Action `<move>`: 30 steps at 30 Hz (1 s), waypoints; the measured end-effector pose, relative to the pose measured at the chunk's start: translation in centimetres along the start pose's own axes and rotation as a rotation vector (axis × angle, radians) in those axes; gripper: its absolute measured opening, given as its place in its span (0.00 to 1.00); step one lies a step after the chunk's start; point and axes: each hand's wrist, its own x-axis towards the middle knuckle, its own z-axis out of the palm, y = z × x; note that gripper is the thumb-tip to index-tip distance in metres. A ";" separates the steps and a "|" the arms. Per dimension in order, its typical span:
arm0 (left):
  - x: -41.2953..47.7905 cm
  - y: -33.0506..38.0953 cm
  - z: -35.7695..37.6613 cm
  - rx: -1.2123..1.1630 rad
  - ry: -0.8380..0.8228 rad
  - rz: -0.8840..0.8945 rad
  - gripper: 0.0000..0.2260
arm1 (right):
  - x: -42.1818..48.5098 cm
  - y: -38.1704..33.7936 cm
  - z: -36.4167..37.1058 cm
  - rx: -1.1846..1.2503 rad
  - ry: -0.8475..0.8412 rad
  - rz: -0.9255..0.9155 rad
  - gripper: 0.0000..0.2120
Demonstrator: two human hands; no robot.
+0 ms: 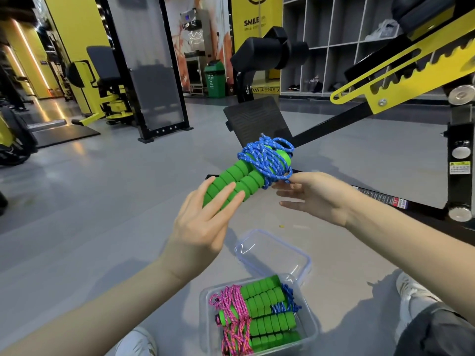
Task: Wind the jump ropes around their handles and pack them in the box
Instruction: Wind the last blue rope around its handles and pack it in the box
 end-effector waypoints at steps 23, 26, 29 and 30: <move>0.1 -0.3 -0.8 -0.092 0.031 0.106 0.22 | -0.4 -0.9 -4.8 -1.458 0.342 -1.654 0.16; -0.3 -0.4 -0.9 -0.115 -0.005 0.115 0.21 | -0.7 -1.0 -4.7 -1.576 0.292 -1.745 0.21; -0.8 -0.2 -1.0 -0.123 -0.082 0.140 0.23 | -0.7 -0.7 -4.5 -1.757 0.113 -1.707 0.23; -1.1 -0.2 -1.1 -0.122 -0.114 0.161 0.23 | -0.6 -0.2 -4.6 -1.810 0.039 -1.679 0.23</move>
